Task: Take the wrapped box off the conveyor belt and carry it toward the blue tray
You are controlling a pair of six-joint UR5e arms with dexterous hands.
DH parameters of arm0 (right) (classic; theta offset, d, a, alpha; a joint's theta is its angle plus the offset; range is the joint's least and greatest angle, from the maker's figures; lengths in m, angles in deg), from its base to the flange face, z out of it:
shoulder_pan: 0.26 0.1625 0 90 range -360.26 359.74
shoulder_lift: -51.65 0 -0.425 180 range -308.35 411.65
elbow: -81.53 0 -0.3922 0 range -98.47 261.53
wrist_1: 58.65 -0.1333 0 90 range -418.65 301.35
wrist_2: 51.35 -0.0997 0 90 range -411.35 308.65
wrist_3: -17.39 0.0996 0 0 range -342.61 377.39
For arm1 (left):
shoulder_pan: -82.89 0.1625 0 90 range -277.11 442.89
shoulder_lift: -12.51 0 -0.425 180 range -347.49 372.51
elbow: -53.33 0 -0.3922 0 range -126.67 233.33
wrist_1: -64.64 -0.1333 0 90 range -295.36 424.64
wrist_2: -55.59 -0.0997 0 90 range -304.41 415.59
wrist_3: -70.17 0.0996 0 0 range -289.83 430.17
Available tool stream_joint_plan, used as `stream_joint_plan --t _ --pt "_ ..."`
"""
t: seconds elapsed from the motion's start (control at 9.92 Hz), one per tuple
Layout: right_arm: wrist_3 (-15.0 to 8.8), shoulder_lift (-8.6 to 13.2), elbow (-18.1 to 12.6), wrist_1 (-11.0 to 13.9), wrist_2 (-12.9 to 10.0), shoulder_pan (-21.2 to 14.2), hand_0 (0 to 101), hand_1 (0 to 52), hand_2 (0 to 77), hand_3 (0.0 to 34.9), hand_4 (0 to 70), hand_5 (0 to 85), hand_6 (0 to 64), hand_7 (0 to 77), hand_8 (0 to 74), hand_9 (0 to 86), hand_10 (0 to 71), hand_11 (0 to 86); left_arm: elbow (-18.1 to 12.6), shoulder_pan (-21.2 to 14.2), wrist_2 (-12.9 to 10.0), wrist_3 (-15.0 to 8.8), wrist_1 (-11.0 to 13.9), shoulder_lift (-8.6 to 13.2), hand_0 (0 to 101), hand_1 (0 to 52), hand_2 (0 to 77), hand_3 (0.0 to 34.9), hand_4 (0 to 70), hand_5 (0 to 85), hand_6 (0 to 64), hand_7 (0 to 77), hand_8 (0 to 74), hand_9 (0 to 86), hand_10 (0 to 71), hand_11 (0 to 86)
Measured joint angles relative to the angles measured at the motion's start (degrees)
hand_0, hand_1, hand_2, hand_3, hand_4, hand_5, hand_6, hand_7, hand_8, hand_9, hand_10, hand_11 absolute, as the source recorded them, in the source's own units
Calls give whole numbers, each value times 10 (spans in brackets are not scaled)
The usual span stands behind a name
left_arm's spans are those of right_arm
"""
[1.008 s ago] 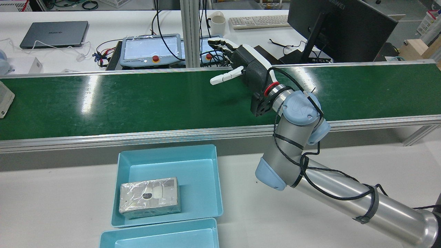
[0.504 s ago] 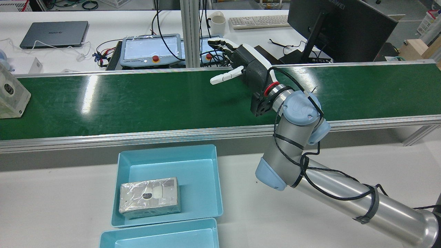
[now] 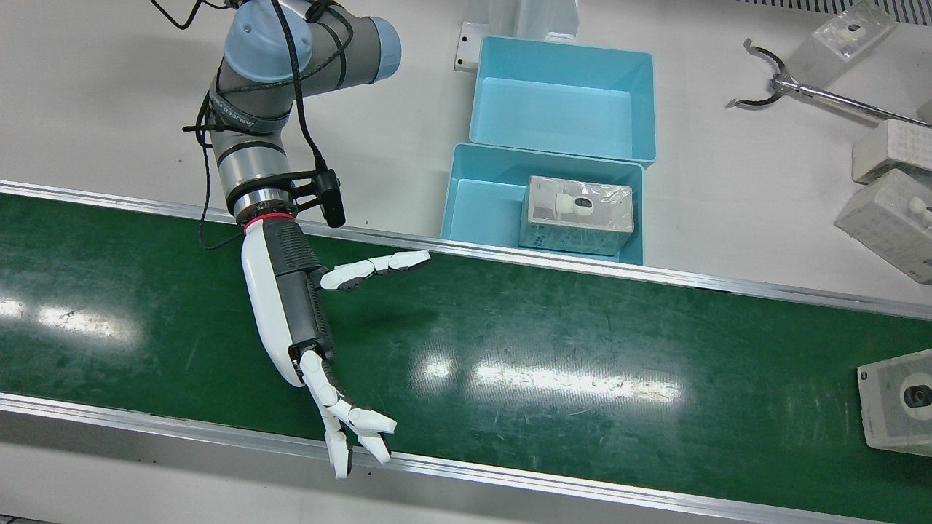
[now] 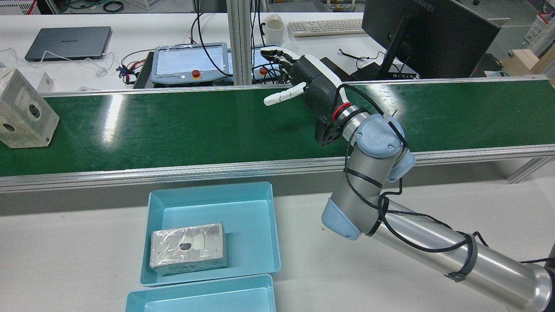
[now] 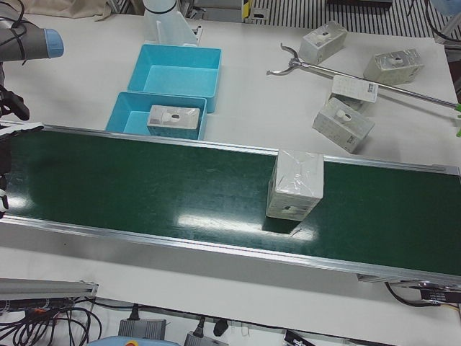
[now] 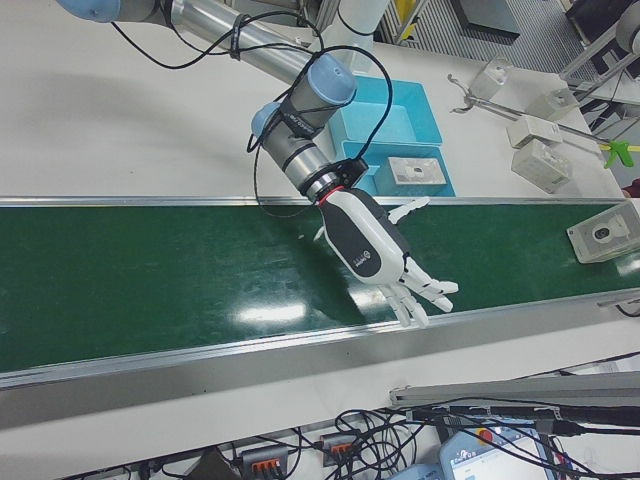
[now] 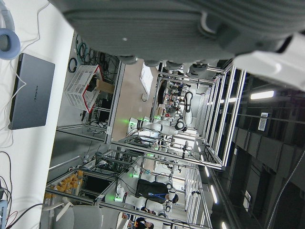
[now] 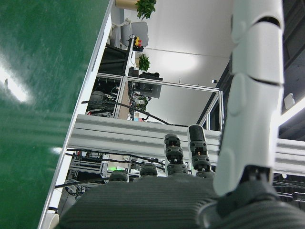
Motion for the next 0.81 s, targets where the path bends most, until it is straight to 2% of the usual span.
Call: stream_joint_plan --t 0.81 --pt "0 0 0 -1 0 0 469 115 93 69 54 245 71 27 16 16 0 16 0 0 0 0 0 0 0 0 5 0 0 11 0 0 5 0 5 5"
